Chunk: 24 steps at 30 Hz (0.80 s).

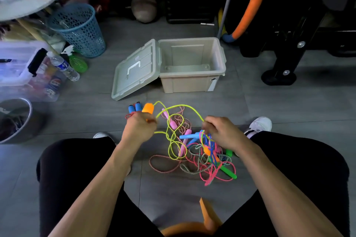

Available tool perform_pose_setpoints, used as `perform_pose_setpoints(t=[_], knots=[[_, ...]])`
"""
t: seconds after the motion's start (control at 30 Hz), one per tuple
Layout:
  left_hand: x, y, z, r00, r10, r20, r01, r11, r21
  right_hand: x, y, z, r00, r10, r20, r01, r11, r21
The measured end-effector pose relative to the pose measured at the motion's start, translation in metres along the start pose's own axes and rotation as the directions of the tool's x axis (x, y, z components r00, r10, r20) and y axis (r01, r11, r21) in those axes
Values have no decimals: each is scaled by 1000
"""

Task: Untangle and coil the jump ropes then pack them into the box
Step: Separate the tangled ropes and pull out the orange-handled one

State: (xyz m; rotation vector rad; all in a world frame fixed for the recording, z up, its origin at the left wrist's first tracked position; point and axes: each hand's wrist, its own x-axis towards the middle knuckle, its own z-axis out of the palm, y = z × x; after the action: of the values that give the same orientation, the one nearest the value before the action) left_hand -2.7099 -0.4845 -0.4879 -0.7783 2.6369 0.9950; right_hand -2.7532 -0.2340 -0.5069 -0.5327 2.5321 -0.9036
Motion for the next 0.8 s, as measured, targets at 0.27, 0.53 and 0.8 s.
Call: perform_pose_setpoints(t=[0.27, 0.53, 0.8], knots=[[-24, 19, 12, 836, 544, 72, -548, 832, 84, -9, -23, -8, 989, -122, 84, 120, 992, 22], [-20, 23, 25, 745, 666, 41, -665, 736, 126, -15, -30, -8, 980, -171, 105, 165, 984, 59], [-24, 28, 23, 714, 695, -85, -665, 711, 230, -7, -17, -2, 987, -158, 27, 155, 983, 95]])
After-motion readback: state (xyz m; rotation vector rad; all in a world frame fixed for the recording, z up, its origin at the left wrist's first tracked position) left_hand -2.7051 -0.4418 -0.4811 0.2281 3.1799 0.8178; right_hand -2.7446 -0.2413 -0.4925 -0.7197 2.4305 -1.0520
